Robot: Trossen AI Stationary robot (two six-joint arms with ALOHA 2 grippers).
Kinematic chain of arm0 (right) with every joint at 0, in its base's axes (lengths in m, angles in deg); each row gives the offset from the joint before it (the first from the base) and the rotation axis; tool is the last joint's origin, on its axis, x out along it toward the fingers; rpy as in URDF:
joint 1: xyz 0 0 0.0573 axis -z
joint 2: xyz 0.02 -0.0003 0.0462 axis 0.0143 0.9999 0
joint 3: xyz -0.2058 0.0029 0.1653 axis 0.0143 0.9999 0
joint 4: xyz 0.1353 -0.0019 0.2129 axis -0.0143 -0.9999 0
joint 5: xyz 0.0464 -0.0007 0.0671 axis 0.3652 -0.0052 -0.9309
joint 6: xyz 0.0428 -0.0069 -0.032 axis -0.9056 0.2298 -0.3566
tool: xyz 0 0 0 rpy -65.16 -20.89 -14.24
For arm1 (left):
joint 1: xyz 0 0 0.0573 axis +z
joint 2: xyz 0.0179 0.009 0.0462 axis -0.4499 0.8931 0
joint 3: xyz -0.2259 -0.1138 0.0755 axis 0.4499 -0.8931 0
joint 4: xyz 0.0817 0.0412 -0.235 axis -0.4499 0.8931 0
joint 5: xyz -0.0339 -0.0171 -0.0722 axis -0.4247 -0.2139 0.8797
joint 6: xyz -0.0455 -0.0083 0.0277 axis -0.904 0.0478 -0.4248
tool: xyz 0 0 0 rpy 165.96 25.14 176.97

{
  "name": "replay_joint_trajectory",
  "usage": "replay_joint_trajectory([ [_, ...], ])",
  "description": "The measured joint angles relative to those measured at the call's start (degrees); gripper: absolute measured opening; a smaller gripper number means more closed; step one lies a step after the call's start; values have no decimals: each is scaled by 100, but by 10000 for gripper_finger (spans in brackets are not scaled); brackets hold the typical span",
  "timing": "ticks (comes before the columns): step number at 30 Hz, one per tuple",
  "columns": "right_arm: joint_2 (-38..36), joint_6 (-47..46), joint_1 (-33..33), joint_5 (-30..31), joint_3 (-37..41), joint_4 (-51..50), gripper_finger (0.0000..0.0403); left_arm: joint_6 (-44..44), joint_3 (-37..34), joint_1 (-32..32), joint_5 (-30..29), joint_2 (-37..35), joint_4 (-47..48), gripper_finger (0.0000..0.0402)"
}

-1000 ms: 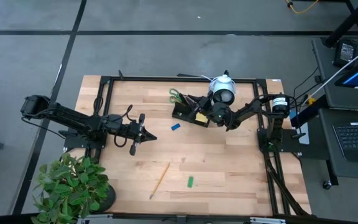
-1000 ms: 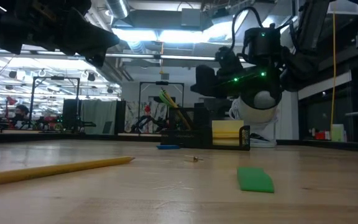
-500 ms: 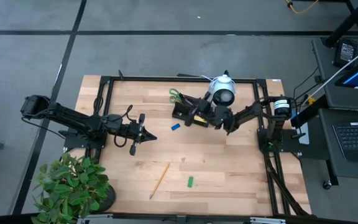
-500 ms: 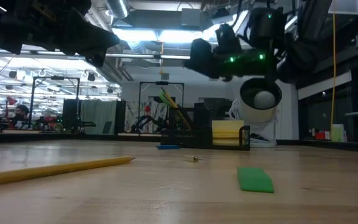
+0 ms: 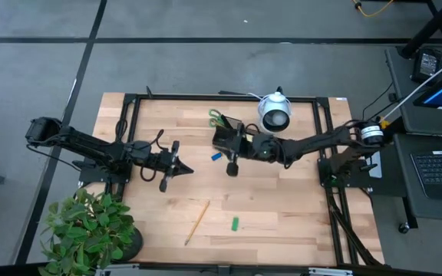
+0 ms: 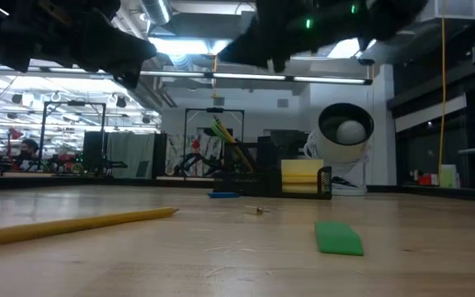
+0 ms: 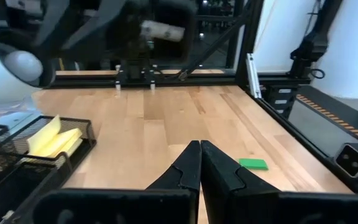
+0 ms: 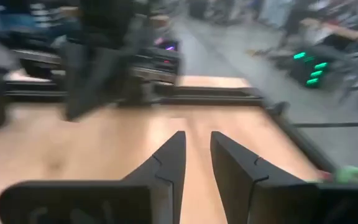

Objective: Pick and place office supplies into organizer
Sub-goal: Put the green eraser into the black desk organizer

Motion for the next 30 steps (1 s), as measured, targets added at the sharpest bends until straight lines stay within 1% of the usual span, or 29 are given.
replay_joint_trajectory([
  [5,-131,-153,-361,-409,-845,-1825,80,-1,0,-2,214,-2,-26,2],
  [8,-95,-151,-587,-426,-1379,-2962,81,5,0,-2,216,-2,-31,3],
  [11,0,-187,-830,-426,-1838,-3912,81,1,0,-2,218,-2,-30,1],
  [13,82,-397,-994,-424,-2114,-4410,81,1,0,-2,220,-2,-24,1],
  [16,182,-1146,-1214,-421,-2515,-5239,85,3,0,-2,221,-2,-24,3],
  [18,270,-1682,-1359,-286,-2791,-5842,95,1,0,-2,220,-2,-27,3],
  [22,492,-2780,-1618,-125,-3363,-7235,122,-18,0,-2,220,-2,-18,1],
  [25,649,-3624,-1795,-126,-3669,-7863,142,-43,0,-16,220,-2,-22,2],
  [27,756,-4034,-1908,-318,-3818,-8157,153,-36,0,-48,219,-2,-26,3],
  [30,895,-4647,-2039,-736,-3986,-8240,160,-38,0,-116,220,-2,-28,1],
])
